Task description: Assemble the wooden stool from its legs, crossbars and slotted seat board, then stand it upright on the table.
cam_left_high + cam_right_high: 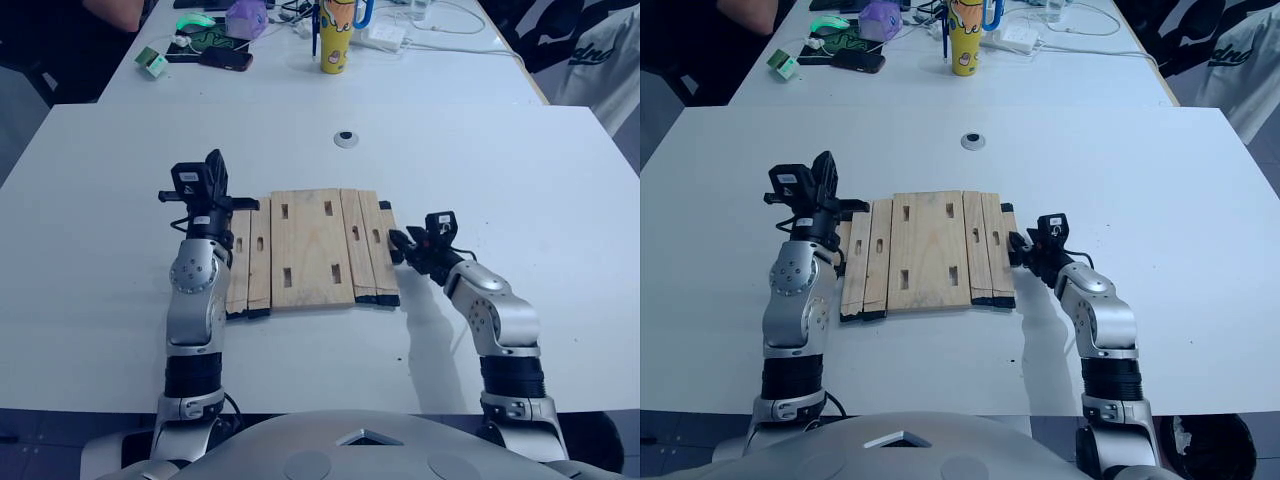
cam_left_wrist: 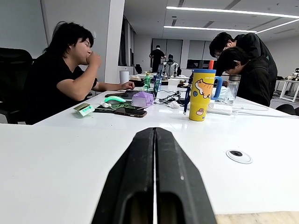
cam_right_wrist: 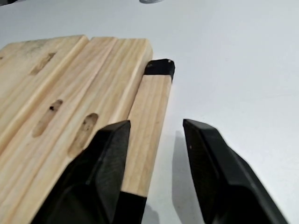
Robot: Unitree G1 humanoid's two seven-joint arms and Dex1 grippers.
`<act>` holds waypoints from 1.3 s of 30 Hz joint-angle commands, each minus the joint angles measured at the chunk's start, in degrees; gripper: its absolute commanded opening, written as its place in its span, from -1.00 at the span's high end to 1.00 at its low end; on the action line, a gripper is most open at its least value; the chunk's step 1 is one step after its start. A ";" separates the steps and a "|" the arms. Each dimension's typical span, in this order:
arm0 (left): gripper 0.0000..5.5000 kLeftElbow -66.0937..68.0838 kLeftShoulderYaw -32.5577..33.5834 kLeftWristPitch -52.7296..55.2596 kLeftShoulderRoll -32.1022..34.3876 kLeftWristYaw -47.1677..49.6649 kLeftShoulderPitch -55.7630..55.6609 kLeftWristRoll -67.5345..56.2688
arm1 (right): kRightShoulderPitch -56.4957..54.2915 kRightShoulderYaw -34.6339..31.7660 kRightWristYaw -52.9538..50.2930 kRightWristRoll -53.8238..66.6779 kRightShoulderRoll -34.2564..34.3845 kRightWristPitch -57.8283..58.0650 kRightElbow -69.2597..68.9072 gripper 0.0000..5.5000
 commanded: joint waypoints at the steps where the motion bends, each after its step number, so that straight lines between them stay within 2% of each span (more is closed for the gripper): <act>1: 0.99 -0.04 0.04 -0.15 -0.08 0.18 0.24 0.07 | 0.56 1.77 1.34 -0.21 -0.79 1.28 0.23 0.24; 7: 0.99 -0.32 0.13 0.12 -0.14 0.33 0.20 0.08 | 0.83 5.11 -1.57 -5.71 -3.81 2.47 1.87 0.24; 12: 0.99 -0.75 0.27 0.07 -0.46 0.85 0.78 0.22 | 0.20 2.94 -2.00 -6.55 -5.67 2.65 2.77 0.24; 19: 0.99 -0.70 -0.15 -0.06 -0.88 1.08 1.25 0.40 | -1.49 -0.77 -2.43 -1.98 -2.08 4.43 0.67 0.24; 26: 0.99 -0.13 -0.34 0.30 -0.58 0.35 0.25 0.17 | -0.70 -1.28 -4.52 -2.41 -0.91 5.61 1.52 0.24; 38: 0.99 0.82 -0.20 0.74 0.21 -0.80 -1.43 -0.12 | 0.56 1.68 -6.00 -6.14 -2.19 8.92 6.94 0.24; 39: 0.99 0.77 -0.14 1.00 0.28 -0.92 -1.63 -0.21 | 1.26 2.23 -5.57 -6.25 -2.37 9.42 7.43 0.30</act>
